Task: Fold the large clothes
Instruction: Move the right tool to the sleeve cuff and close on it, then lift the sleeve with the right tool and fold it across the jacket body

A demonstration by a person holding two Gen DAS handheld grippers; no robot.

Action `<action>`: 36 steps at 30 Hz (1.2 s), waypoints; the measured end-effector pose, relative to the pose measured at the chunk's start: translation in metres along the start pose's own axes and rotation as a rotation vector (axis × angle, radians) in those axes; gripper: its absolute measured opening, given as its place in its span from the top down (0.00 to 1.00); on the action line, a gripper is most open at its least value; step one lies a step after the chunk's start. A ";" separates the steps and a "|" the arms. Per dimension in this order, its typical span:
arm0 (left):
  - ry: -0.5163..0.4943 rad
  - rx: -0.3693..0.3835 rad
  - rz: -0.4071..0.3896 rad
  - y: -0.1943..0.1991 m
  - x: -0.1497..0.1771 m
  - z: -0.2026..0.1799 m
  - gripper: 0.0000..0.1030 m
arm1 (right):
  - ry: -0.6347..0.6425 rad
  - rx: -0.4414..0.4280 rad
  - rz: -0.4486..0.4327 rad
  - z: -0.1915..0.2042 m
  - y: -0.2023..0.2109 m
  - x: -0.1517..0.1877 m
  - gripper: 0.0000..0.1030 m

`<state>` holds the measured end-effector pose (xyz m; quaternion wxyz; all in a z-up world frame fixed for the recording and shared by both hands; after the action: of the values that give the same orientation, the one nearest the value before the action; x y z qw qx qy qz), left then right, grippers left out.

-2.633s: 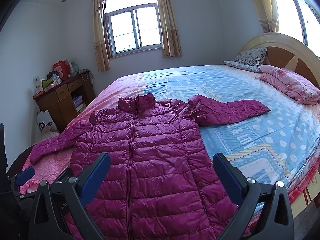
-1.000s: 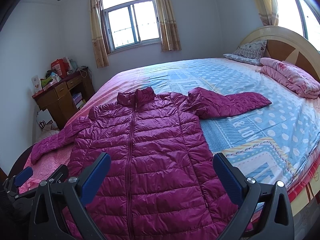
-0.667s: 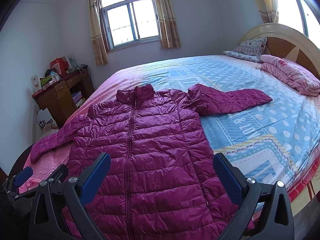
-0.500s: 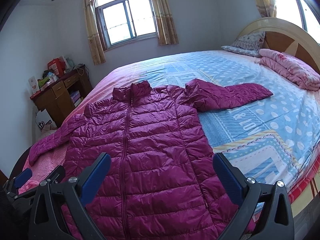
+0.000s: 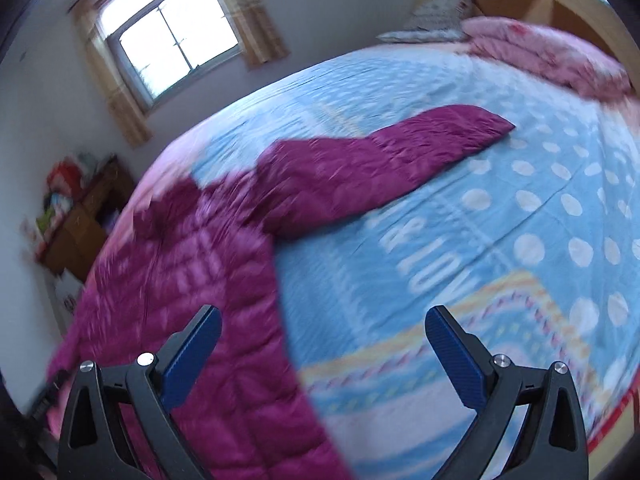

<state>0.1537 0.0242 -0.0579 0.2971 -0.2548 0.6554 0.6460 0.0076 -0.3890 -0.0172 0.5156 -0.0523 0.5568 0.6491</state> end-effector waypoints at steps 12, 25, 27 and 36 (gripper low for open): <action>0.092 -0.094 0.034 -0.078 0.001 0.017 0.00 | -0.378 0.210 -0.123 -0.151 -0.066 -0.130 0.10; 0.135 -0.041 0.024 -0.083 0.010 0.024 0.00 | -0.219 0.406 -0.061 -0.140 -0.126 -0.159 0.60; 0.134 -0.041 0.024 -0.083 0.010 0.024 0.00 | -0.237 0.336 -0.067 -0.150 -0.123 -0.160 0.82; 0.136 -0.039 0.021 -0.083 0.010 0.024 0.00 | -0.158 0.199 -0.247 -0.111 -0.036 -0.169 0.92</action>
<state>0.2078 0.0461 -0.1221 0.2400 -0.2969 0.6642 0.6427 0.0561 -0.5838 0.0261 0.6364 -0.0180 0.5653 0.5245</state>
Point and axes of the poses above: each gripper's, at about its wrist camera, not at the fingertips, and y roughly against the way its jaws point, z to its left, x to its underside, the point moved 1 cm from there along -y, roughly the way its jaws point, and after that the axes turned 1 degree about x, right-handed, at the moved point
